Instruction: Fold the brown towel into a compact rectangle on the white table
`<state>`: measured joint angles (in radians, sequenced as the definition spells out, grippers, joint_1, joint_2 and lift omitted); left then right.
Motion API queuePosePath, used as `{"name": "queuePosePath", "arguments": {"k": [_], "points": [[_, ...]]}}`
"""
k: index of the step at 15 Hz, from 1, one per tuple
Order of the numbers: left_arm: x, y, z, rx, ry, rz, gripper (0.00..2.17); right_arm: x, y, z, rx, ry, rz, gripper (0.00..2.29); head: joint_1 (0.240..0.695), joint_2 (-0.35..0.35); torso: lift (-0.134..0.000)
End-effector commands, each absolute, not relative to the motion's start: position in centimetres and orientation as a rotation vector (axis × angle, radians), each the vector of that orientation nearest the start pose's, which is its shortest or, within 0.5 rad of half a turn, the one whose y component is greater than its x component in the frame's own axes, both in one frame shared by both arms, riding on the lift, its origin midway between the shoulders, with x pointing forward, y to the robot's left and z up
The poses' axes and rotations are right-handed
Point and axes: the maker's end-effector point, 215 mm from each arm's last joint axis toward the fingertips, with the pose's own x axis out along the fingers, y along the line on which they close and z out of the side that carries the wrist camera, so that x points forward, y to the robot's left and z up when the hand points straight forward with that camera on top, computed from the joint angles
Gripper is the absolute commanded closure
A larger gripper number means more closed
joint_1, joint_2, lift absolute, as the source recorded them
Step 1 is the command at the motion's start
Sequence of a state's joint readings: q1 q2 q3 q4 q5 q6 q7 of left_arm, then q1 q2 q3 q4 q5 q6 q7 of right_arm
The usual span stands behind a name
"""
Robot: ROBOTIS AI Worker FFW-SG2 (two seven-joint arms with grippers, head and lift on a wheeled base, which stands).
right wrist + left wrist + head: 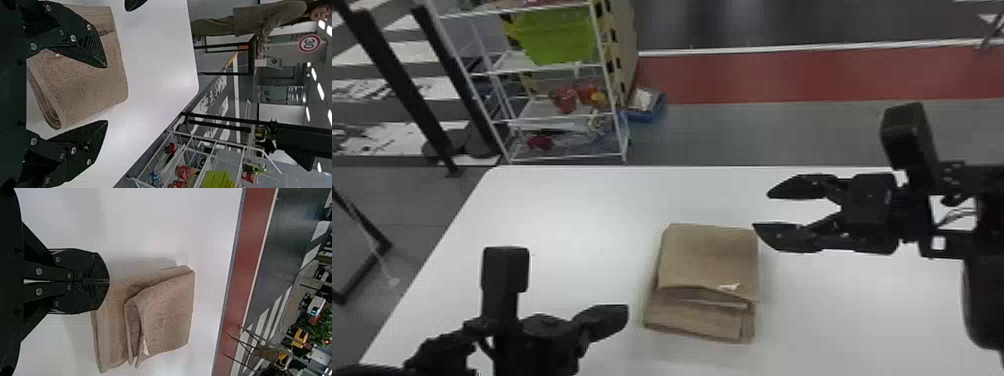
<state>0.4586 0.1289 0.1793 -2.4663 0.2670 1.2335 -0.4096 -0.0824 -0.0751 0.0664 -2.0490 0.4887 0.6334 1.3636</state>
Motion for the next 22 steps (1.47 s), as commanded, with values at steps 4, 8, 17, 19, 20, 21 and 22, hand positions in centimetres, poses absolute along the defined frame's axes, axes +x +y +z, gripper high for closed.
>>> {"name": "queuePosePath", "arguments": {"k": [4, 8, 17, 19, 20, 21, 22], "points": [[35.2, 17.3, -41.0, -0.188, 0.778, -0.436, 2.14, 45.1, -0.3, -32.6, -0.837, 0.258, 1.28, 0.46, 0.695, 0.185, -0.122], [35.6, 16.6, -40.9, -0.181, 0.775, -0.446, 2.14, 44.6, 2.5, -35.4, -0.922, 0.304, 1.34, 0.53, 0.695, 0.242, -0.122], [35.3, 11.8, -40.5, -0.214, 0.752, -0.518, 2.14, 44.3, 3.6, -38.5, -0.859, 0.454, 1.34, 0.53, 0.695, 0.23, -0.122], [35.7, 11.7, -40.2, -0.21, 0.743, -0.519, 2.14, 44.1, 3.8, -38.8, -0.839, 0.473, 1.339, 0.53, 0.695, 0.221, -0.122], [35.8, 11.7, -40.4, -0.21, 0.746, -0.517, 2.14, 43.8, 3.9, -39.2, -0.826, 0.493, 1.339, 0.61, 0.695, 0.219, -0.122], [35.8, 11.7, -40.6, -0.21, 0.751, -0.515, 2.14, 43.6, 3.9, -39.6, -0.815, 0.515, 1.335, 0.64, 0.695, 0.218, -0.122], [35.7, 11.5, -41.0, -0.206, 0.759, -0.518, 2.14, 43.6, 3.9, -39.8, -0.813, 0.523, 1.335, 0.64, 0.695, 0.219, -0.122]]}}
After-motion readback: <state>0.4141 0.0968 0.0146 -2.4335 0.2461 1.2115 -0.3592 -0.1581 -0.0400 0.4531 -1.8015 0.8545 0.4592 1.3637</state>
